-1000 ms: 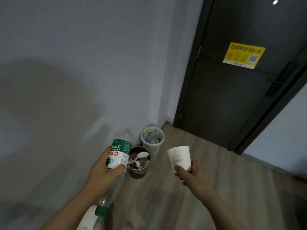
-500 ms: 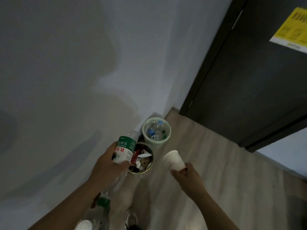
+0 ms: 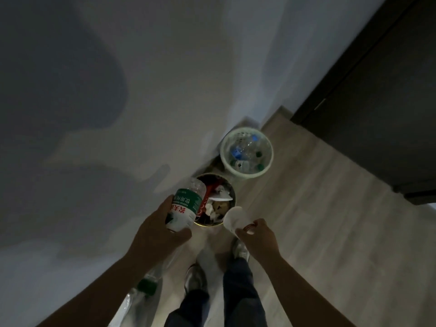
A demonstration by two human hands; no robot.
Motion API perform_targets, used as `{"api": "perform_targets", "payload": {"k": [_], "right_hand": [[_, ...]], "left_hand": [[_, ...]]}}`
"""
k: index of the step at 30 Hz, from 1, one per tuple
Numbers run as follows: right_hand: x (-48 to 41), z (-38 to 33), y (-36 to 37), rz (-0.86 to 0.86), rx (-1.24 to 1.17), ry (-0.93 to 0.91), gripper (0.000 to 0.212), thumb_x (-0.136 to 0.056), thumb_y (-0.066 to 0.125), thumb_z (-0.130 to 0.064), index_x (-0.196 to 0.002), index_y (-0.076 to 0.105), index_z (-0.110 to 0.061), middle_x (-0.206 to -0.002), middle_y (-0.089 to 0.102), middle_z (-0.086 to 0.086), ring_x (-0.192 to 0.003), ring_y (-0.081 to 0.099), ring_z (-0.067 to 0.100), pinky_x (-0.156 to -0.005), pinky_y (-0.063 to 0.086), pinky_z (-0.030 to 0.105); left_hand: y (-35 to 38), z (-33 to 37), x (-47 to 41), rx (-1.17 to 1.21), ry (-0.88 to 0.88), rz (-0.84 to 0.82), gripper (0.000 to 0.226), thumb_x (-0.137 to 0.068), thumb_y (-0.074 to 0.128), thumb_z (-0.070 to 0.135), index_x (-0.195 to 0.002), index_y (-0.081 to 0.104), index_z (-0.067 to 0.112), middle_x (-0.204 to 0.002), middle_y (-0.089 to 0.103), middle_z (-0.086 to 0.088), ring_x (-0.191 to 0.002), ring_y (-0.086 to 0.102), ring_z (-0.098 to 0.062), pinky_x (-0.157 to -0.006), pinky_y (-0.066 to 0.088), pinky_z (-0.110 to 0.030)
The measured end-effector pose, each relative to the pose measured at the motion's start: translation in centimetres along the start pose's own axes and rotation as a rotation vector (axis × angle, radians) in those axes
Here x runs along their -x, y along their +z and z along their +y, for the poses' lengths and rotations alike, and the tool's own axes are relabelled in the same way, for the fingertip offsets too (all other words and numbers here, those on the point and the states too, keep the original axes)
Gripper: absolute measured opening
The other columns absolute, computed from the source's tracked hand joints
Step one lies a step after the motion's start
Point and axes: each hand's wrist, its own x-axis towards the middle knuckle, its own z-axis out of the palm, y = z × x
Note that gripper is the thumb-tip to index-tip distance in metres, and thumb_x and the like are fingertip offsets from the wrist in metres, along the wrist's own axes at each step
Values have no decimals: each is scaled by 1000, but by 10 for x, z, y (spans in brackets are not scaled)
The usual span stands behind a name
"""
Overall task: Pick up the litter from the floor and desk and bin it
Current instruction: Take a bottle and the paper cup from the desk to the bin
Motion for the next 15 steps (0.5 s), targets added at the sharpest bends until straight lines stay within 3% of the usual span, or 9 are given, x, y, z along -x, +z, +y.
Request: {"api": "perform_targets", "payload": {"k": [6,12,15], "right_hand": [[-106,21,57,-78,60,71,52,-82,69,-33,-121,48,-7,-115,61,11,-101,60,28,-79,50,33],[-188,38,108,-70,107,103,53,-79,69,-39,-118,48,-10,-111,63,9,-98,63,27,-84,55,43],[-216,40,125,-64,77,103,60,-81,68,-43,-126,46,-10,-116,61,10,-102,62,28,-87,53,42]], "left_hand": [[53,-38,-72,-46,-83,-20,92,-75,75,32,-150,21,27,-121,57,1,-97,60,-13,-84,53,-31],[94,-81,-144,-62,-86,-12,93,-73,77,32,-148,23,25,-122,58,0,-98,60,-13,-82,51,-28],[107,-94,-166,-73,-91,8,92,-74,78,29,-149,24,23,-123,58,-1,-99,60,-14,-82,49,-26]]}}
